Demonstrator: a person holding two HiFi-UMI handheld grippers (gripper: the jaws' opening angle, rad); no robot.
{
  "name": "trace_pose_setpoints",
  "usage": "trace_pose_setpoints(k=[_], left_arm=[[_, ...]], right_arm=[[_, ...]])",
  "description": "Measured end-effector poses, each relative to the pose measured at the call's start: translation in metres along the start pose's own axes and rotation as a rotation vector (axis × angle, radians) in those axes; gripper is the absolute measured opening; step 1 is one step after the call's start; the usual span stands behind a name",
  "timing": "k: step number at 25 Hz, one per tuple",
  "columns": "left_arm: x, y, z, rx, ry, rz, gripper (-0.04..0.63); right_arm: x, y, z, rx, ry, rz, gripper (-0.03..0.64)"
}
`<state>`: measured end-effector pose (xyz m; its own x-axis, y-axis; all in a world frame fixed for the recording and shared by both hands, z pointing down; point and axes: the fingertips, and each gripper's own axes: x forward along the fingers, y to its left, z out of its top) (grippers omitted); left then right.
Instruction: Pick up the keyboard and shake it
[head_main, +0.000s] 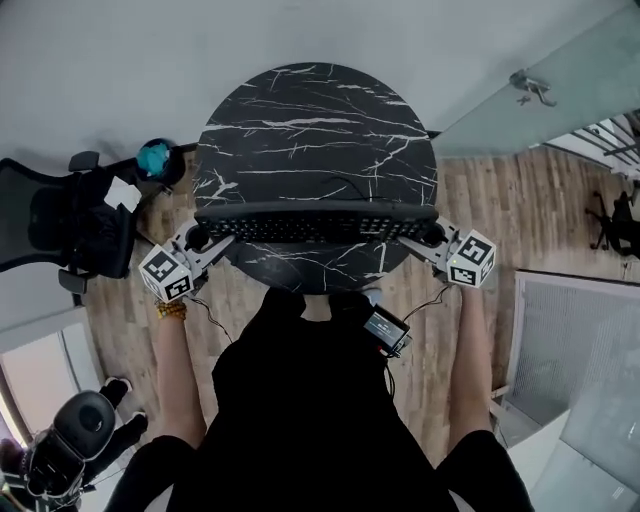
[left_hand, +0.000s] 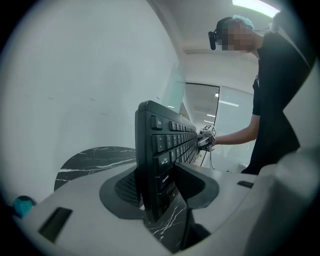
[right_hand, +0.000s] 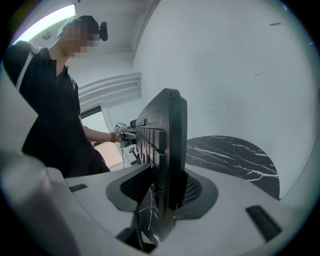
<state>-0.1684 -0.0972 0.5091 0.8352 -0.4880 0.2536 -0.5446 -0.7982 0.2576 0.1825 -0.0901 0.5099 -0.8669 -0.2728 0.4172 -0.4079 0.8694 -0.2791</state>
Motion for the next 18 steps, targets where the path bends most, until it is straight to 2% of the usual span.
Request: trace_pose_setpoints(k=[4, 10, 13, 18], left_arm=[[-0.002, 0.002, -0.021, -0.056, 0.028, 0.003, 0.190], [0.000, 0.005, -0.042, -0.148, 0.003, -0.002, 0.190], [-0.002, 0.006, -0.049, -0.215, -0.010, 0.005, 0.190], [0.000, 0.009, -0.058, -0.361, -0.091, 0.011, 0.190]], right_arm=[[0.009, 0.002, -0.018, 0.052, 0.011, 0.008, 0.149], [0.015, 0.002, -0.038, 0.145, 0.004, 0.021, 0.149], [0.019, 0.003, -0.043, 0.231, -0.053, 0.047, 0.149], [0.020, 0.001, -0.047, 0.404, -0.181, 0.082, 0.144]])
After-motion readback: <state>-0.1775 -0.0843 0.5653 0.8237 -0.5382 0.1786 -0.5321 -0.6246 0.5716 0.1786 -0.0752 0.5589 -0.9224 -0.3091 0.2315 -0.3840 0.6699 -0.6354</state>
